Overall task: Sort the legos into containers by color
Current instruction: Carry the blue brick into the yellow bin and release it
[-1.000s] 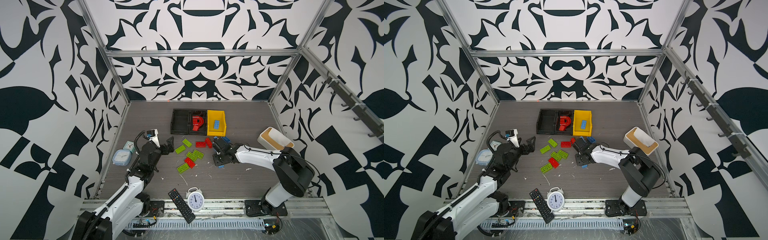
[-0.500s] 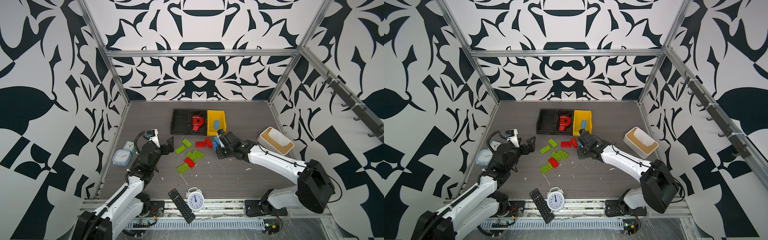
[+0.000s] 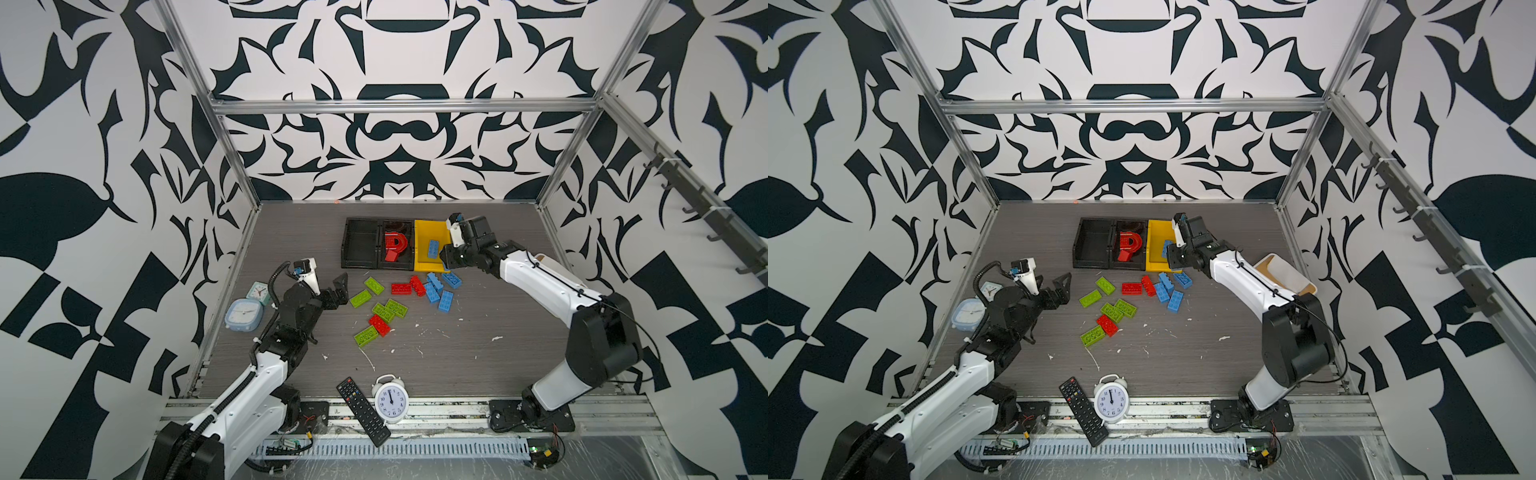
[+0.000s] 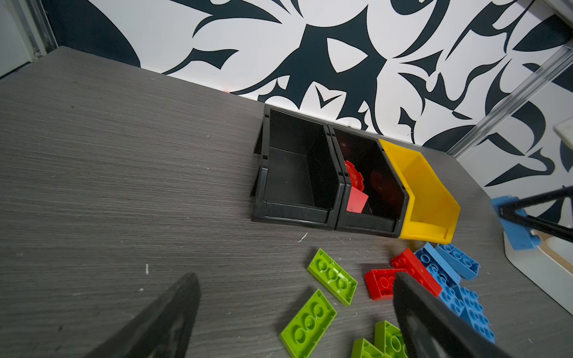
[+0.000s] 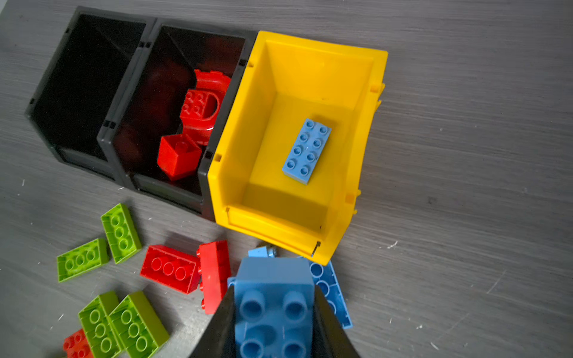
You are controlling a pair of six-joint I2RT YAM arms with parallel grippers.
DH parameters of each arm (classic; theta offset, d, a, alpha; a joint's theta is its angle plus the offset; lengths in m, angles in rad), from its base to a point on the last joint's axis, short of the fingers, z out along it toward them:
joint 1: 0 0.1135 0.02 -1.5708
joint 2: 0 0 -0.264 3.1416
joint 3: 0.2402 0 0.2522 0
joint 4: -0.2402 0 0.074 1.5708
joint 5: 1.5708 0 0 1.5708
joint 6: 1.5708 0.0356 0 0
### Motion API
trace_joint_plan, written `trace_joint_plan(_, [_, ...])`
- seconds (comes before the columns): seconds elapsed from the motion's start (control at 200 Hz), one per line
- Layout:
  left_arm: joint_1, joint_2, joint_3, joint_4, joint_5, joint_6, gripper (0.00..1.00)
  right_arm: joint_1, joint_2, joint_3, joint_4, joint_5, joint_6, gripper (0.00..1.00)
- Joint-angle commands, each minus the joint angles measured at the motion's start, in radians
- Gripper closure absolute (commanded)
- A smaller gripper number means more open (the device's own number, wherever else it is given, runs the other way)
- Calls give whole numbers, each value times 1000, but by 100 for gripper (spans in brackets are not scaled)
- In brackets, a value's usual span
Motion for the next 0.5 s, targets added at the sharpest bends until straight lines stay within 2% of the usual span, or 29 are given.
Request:
trace_joint_plan(0.0, [4,-8,14,19,4,-3,0,-22,46,76,63,-38,-44,72])
trace_joint_plan(0.22, [4,-11,12,17,3,-2,0,-59,182,184,93,-63,-58,72])
trace_joint_plan(0.495, [4,-13,12,16,-2,0,0,-77,249,220,113,-61,-55,72])
